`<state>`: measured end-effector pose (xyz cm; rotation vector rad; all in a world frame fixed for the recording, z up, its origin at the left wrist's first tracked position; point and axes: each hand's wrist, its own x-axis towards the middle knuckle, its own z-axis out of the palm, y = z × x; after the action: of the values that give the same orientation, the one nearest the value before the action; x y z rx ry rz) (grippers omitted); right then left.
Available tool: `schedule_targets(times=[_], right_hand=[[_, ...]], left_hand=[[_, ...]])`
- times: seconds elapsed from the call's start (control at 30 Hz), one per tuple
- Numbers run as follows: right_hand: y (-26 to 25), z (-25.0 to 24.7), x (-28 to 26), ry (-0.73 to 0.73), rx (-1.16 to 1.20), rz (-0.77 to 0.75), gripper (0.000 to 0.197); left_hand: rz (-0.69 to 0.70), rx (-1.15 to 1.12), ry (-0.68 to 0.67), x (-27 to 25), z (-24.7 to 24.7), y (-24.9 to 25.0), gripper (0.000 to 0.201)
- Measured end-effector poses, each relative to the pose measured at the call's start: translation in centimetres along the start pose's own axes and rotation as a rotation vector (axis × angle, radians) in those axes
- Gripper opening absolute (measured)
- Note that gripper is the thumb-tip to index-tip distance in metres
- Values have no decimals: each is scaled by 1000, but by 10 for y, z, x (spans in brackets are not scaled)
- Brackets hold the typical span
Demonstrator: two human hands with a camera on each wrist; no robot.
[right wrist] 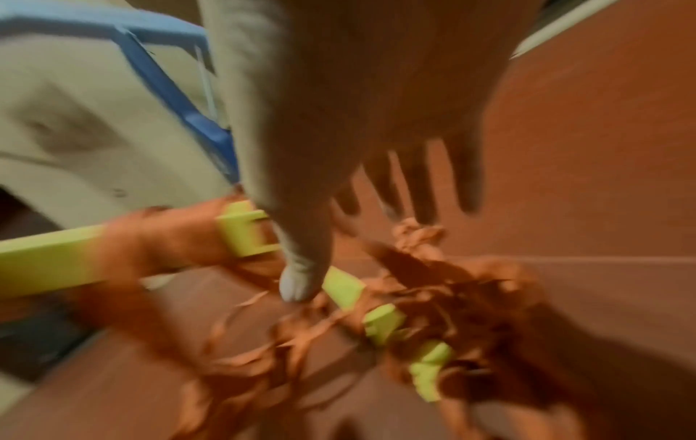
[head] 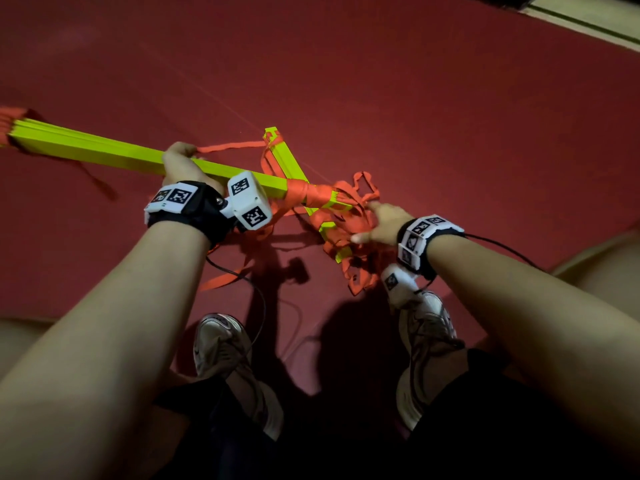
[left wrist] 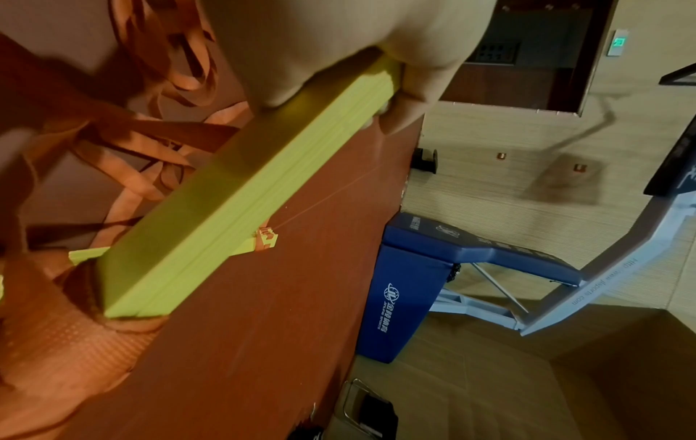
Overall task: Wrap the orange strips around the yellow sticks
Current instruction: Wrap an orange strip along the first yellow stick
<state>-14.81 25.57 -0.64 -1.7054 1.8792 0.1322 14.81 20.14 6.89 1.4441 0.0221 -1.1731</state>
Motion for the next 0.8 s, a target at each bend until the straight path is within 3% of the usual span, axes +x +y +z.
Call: schedule_targets(times=[0.17, 0.23, 0.33, 0.43, 0.53, 0.63, 0.8], right_hand=[[-34, 4, 7, 282, 142, -41, 108], [-37, -1, 9, 398, 79, -121, 111], [-51, -4, 12, 354, -69, -374, 98], [-65, 3, 14, 308, -100, -506, 60], [-64, 3, 9, 364, -90, -522, 38], [-53, -7, 4, 427, -152, -487, 29], [9, -15, 3, 333, -374, -196, 26]], left_hand=[[-44, -28, -73, -6, 7, -4, 40], [-41, -96, -98, -10, 10, -6, 37], [-20, -148, -126, -15, 15, -16, 37], [35, -83, -87, -20, 15, -21, 32], [92, -82, -63, -28, 15, -19, 26], [133, -29, -16, -28, 10, -14, 22], [90, -59, 10, -7, -8, 8, 38]])
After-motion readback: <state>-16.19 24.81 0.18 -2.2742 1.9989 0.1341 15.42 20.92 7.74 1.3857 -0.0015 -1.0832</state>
